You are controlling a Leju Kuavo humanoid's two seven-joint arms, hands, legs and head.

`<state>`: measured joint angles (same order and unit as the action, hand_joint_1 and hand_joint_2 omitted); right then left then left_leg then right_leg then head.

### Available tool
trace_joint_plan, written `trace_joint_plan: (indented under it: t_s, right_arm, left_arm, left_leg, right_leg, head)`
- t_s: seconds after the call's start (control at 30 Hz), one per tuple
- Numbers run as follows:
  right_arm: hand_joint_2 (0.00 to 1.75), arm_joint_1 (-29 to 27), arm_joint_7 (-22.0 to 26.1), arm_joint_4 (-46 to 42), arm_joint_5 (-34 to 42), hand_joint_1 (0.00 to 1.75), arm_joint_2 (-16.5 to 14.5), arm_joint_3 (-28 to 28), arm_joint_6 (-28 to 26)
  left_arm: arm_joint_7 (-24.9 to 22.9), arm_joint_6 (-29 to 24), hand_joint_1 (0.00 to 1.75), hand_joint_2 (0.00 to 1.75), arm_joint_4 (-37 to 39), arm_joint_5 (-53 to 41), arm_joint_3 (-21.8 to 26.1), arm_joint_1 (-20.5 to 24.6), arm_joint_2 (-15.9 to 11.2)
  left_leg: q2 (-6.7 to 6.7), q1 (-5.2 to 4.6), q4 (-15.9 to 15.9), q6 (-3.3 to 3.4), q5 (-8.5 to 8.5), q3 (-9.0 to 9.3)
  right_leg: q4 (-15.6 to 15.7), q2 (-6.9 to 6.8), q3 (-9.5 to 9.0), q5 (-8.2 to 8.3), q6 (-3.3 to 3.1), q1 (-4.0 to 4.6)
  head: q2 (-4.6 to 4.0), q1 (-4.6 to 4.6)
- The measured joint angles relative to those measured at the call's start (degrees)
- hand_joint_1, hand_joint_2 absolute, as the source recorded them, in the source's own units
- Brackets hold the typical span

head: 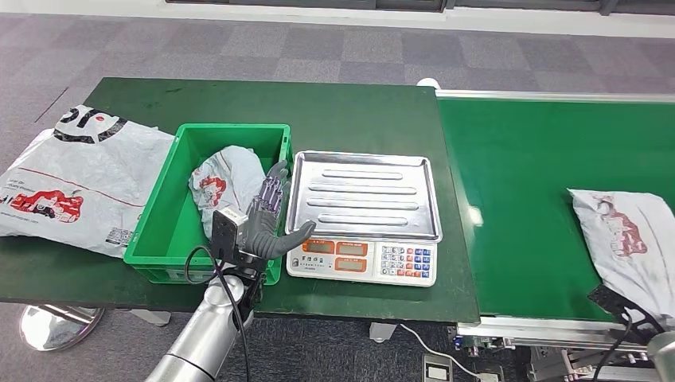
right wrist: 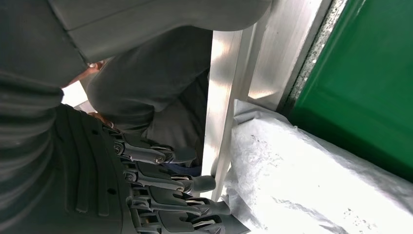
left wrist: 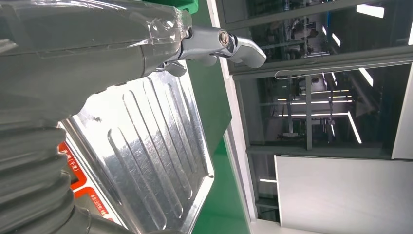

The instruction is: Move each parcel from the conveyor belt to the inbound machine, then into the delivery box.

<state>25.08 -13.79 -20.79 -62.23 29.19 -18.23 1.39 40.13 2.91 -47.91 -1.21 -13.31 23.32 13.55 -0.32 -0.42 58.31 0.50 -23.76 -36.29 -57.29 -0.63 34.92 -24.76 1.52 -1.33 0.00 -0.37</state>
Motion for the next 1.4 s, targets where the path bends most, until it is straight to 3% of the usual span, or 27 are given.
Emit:
trace_joint_plan:
  t_s: [1.4]
  right_arm:
    - [1.75,0.0,0.0,0.0,0.0,0.00,-0.2,0.2,0.0]
  left_arm:
    - [0.0,0.0,0.00,1.75,0.1,0.0,0.0,0.0,0.0]
  left_leg:
    - [0.01,0.00,0.0,0.00,0.00,0.02]
  right_leg:
    - [0.0,0.01,-0.03,-0.01,0.02,0.00]
  head:
    - [0.00,0.00]
